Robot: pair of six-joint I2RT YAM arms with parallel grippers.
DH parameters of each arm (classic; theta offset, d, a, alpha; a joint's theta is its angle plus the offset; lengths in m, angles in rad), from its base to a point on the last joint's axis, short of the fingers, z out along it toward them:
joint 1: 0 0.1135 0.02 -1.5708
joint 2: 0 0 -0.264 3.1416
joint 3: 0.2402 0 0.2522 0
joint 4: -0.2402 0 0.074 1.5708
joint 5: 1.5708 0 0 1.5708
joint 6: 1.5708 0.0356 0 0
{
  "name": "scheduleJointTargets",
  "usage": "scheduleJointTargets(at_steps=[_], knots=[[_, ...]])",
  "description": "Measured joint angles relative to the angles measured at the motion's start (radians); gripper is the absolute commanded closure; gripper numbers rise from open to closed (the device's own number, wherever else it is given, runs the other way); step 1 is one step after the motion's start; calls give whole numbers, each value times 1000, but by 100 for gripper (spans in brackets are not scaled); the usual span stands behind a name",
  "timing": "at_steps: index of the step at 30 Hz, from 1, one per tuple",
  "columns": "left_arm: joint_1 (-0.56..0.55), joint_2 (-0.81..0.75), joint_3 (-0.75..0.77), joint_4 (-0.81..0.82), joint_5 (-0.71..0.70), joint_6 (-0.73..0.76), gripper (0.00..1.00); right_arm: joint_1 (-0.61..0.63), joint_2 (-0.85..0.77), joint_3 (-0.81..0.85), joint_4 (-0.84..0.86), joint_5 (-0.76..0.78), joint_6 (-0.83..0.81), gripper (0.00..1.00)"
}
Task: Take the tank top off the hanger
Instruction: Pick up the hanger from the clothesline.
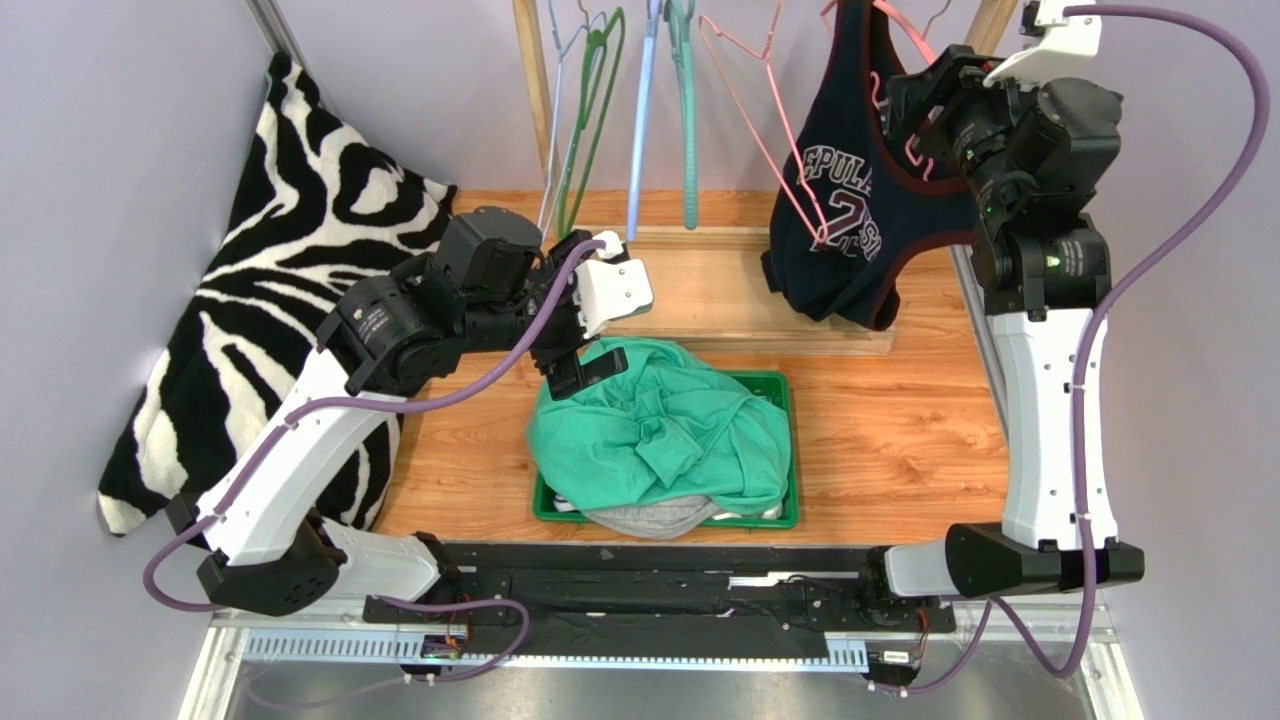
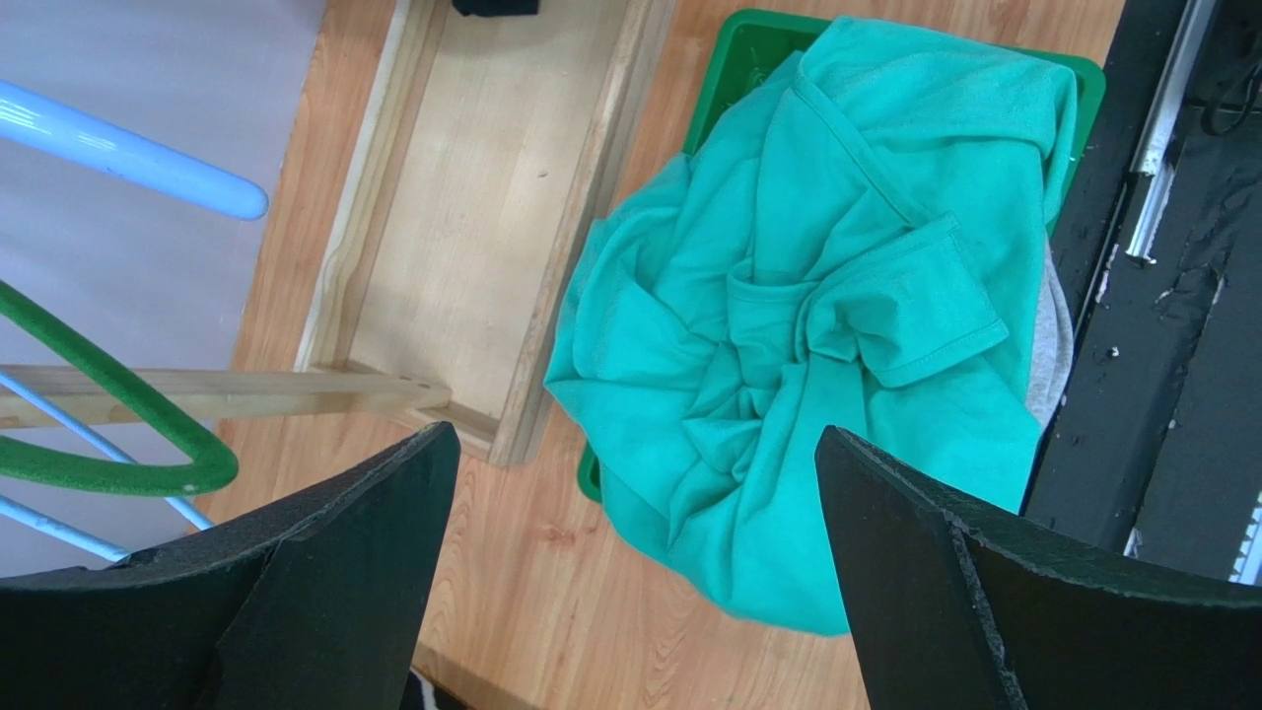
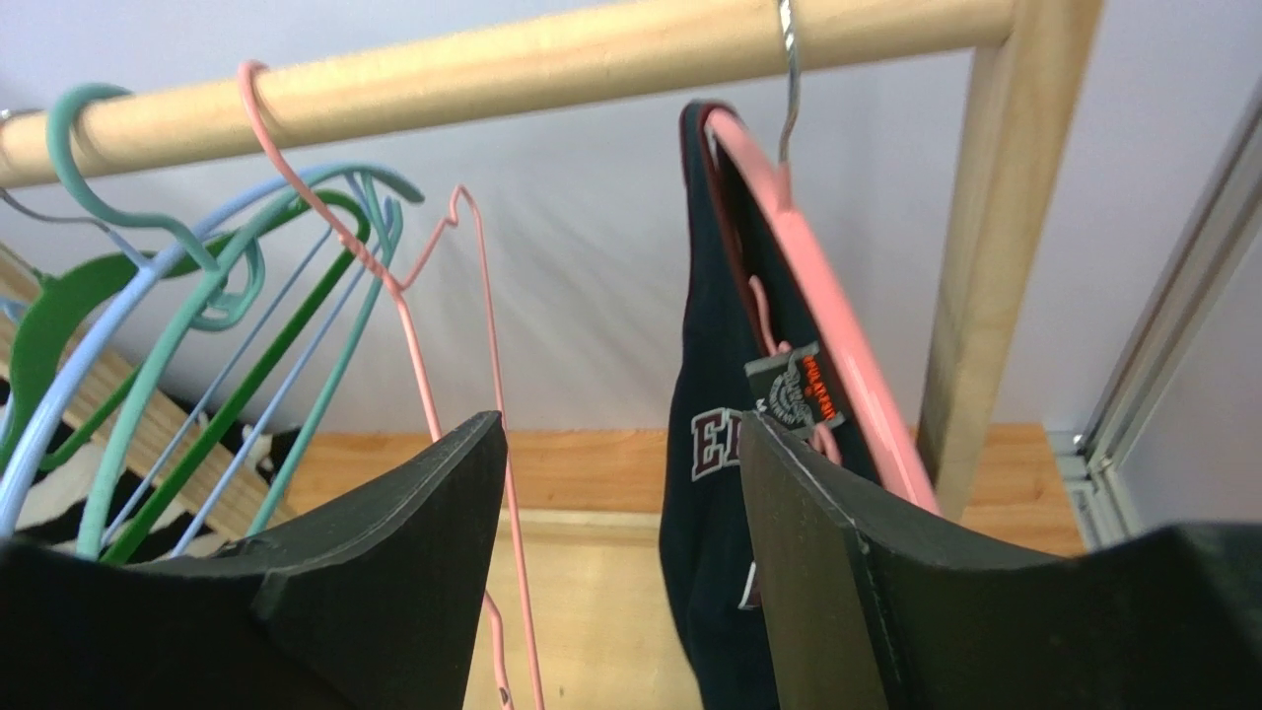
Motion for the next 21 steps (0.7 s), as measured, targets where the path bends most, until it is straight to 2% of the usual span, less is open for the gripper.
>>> scheduleJointTargets(at_steps=[13, 19, 21], knots=[[0, 0, 0, 0, 3, -6, 1, -37, -15, -82, -8, 199, -26, 35], [0, 0, -5, 0, 10, -13, 1, -37, -11, -136, -14, 216, -33, 36], [0, 0, -7, 0, 11, -16, 1, -37, -10, -136, -12, 214, -33, 40]])
